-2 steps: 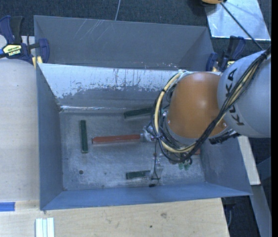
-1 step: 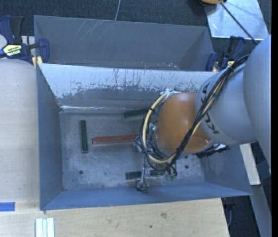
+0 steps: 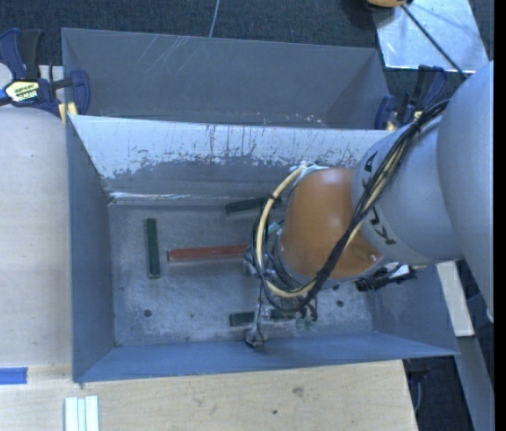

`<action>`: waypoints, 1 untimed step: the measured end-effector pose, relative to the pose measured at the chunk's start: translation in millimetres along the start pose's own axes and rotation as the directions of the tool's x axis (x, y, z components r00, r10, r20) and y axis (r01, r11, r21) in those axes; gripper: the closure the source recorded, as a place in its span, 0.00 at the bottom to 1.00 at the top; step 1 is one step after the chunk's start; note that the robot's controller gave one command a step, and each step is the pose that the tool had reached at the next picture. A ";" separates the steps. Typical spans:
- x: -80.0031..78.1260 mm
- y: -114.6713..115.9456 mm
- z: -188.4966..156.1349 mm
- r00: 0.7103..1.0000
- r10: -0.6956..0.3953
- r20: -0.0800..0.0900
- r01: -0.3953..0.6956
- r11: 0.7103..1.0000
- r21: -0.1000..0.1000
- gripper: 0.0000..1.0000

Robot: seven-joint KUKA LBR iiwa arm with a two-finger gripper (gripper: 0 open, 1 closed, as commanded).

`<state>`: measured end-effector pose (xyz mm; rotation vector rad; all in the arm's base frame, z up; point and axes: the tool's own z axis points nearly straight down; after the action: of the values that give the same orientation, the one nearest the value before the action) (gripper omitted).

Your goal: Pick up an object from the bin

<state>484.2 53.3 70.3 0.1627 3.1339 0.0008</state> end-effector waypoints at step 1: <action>-1.4 -2.3 1.1 1.000 -0.031 0.001 0.031 1.000 0.000 0.00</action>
Offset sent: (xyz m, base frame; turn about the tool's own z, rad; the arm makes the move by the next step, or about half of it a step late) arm 0.0000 0.0000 0.0000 0.0000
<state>485.4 50.8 69.2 0.1145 3.1353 0.0002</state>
